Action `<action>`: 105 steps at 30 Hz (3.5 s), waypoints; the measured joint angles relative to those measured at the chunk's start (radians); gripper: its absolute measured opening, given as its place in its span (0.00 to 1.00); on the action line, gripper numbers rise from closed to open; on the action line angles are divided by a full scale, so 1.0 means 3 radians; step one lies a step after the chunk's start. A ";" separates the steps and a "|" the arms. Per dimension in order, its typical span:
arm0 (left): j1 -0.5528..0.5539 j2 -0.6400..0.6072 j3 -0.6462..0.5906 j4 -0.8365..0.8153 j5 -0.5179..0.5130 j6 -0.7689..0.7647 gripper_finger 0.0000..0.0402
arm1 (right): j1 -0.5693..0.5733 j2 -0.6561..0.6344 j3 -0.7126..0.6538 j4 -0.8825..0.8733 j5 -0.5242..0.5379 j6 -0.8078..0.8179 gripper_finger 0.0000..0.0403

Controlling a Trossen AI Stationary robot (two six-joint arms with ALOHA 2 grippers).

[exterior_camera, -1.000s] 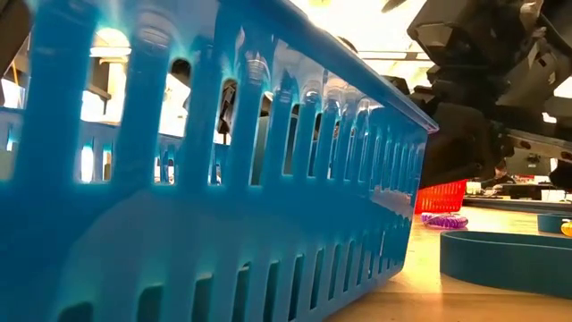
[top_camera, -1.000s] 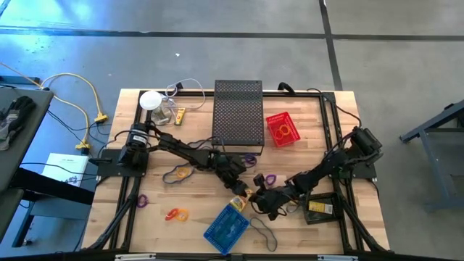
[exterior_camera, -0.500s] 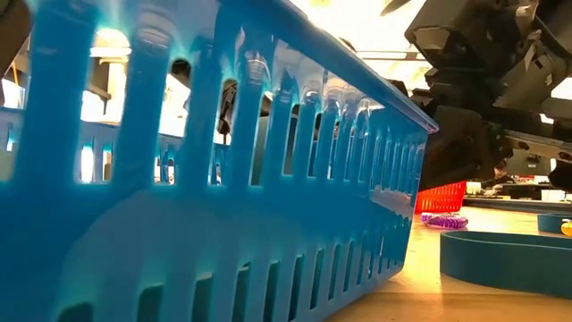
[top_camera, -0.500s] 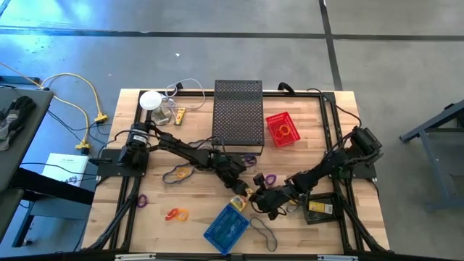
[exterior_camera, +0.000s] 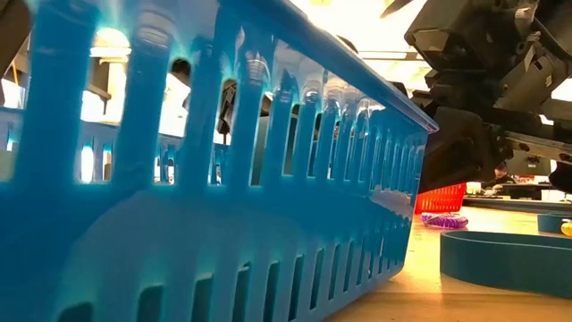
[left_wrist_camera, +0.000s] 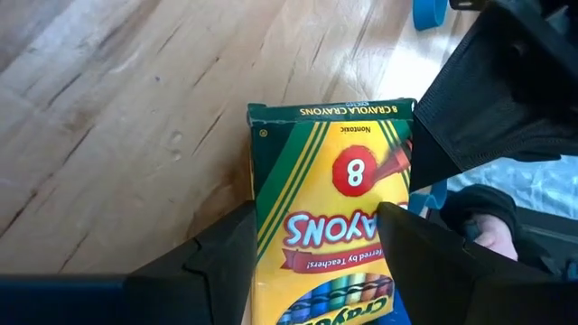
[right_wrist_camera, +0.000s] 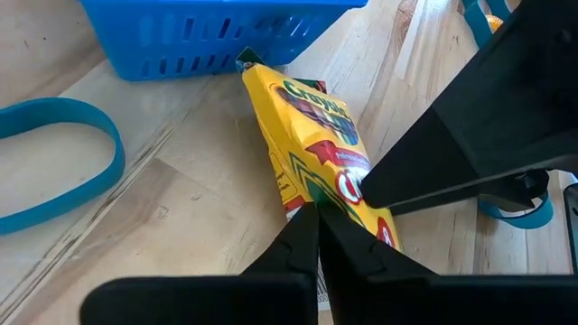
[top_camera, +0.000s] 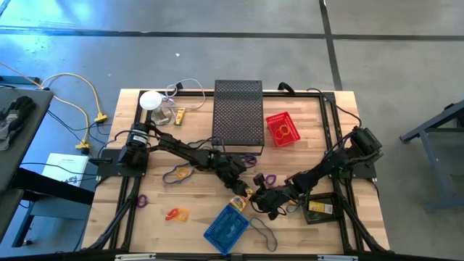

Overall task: Pick & Place Office Desk Supplies
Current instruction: Put the crayon box into the black bin

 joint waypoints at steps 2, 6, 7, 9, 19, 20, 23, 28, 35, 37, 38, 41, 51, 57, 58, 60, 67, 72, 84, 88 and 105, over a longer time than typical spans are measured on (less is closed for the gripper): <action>0.0007 0.0000 0.0000 0.0003 0.0089 0.0025 0.54 | 0.0000 0.0001 0.0000 0.0000 -0.0013 0.0032 0.01; 0.0010 0.0000 0.0000 0.0001 0.0137 0.0045 0.54 | 0.0003 0.0003 0.0000 -0.0002 -0.0017 0.0035 0.01; 0.0010 0.0000 -0.0001 0.0001 0.0127 0.0069 0.54 | 0.0003 0.0003 0.0000 -0.0003 -0.0018 0.0037 0.01; 0.0010 0.0000 -0.0001 -0.0002 0.0120 0.0151 0.54 | 0.0003 0.0003 0.0000 -0.0006 -0.0018 0.0038 0.01; 0.0000 0.0000 -0.0001 0.0012 -0.0004 0.0230 0.54 | 0.0005 0.0003 -0.0003 -0.0023 -0.0012 0.0042 0.01; -0.0003 0.0000 -0.0001 0.0007 -0.0012 0.0278 0.54 | 0.0005 0.0003 -0.0003 -0.0022 -0.0010 0.0041 0.01; -0.0027 -0.0001 -0.0001 0.0003 -0.0059 0.0405 0.54 | 0.0005 0.0003 -0.0003 -0.0020 -0.0011 0.0041 0.01; -0.0081 -0.0002 -0.0004 0.0005 -0.0323 0.0379 0.54 | 0.0006 0.0003 -0.0006 -0.0026 -0.0006 0.0042 0.01; -0.0053 -0.0035 -0.0006 0.0014 -0.0335 0.0433 0.54 | 0.0006 0.0003 -0.0006 -0.0024 -0.0006 0.0041 0.01; -0.0035 -0.0082 -0.0006 0.0006 -0.0332 0.0470 0.54 | 0.0006 0.0003 -0.0006 -0.0028 -0.0003 0.0041 0.01; -0.0035 -0.0111 -0.0006 0.0004 -0.0333 0.0482 0.54 | 0.0006 0.0003 -0.0006 -0.0030 0.0000 0.0041 0.01; -0.0054 -0.0187 -0.0013 -0.0005 -0.0360 0.0611 0.54 | 0.0006 0.0003 -0.0006 -0.0032 0.0009 0.0041 0.01; -0.0147 -0.0224 -0.0018 -0.0001 -0.0539 0.0825 0.54 | 0.0006 0.0004 -0.0006 -0.0036 0.0000 0.0041 0.01; -0.0139 -0.0238 -0.0018 0.0001 -0.0502 0.0657 0.54 | 0.0006 0.0004 -0.0005 -0.0033 0.0000 0.0041 0.01; -0.0133 -0.0238 -0.0018 0.0002 -0.0500 0.0667 0.54 | 0.0006 0.0004 -0.0005 -0.0033 0.0000 0.0041 0.01; -0.0107 -0.0238 -0.0018 0.0004 -0.0434 0.0680 0.54 | 0.0006 0.0004 -0.0005 -0.0029 0.0002 0.0041 0.01; -0.0005 -0.0239 -0.0016 0.0021 -0.0102 0.0384 0.54 | 0.0006 0.0004 0.0001 -0.0013 -0.0003 0.0040 0.01; 0.0106 -0.0248 -0.0012 0.0022 0.0094 0.0067 0.54 | 0.0006 0.0004 0.0001 -0.0025 0.0012 0.0040 0.01; 0.0077 -0.0257 -0.0005 -0.0004 0.0193 -0.0139 0.54 | 0.0006 0.0004 0.0001 -0.0023 -0.0022 0.0039 0.01; 0.0070 -0.0257 -0.0005 -0.0013 0.0256 -0.0229 0.54 | 0.0006 0.0004 0.0001 -0.0024 -0.0023 0.0039 0.01; 0.0060 -0.0261 -0.0005 0.0103 0.0504 -0.0343 0.54 | 0.0006 0.0004 -0.0008 -0.0234 -0.0050 0.0576 0.01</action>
